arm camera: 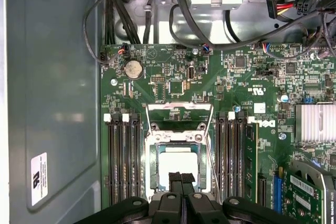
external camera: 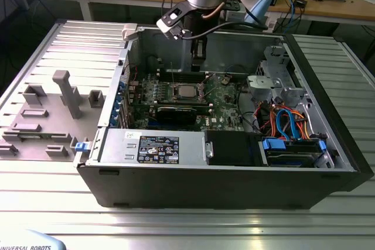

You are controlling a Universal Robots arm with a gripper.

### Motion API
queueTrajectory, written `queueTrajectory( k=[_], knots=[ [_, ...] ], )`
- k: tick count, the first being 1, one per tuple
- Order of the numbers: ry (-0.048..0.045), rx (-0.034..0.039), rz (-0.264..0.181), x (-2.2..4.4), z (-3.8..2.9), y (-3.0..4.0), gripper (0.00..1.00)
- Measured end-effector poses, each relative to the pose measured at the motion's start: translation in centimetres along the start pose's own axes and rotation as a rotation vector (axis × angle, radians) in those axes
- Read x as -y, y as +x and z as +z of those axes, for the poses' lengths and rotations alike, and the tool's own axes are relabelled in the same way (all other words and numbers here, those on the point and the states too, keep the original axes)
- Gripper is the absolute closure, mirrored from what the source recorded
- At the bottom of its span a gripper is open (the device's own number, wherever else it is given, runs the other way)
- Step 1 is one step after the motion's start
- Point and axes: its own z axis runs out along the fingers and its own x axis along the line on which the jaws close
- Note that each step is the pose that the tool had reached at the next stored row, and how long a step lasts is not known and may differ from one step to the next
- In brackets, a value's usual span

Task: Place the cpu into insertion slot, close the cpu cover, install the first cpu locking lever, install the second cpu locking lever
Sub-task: 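Close the cpu cover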

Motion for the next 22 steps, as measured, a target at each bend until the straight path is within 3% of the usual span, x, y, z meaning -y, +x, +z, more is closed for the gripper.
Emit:
queueTrajectory(
  k=[7,13,22],
  knots=[
    [0.0,0.0,0.0,-0.45,0.0,0.0,0.89],
    [0.0,0.0,0.0,-1.37,0.0,0.01,0.89],
    [0.0,0.0,0.0,-1.56,0.0,0.01,0.89]
  ],
)
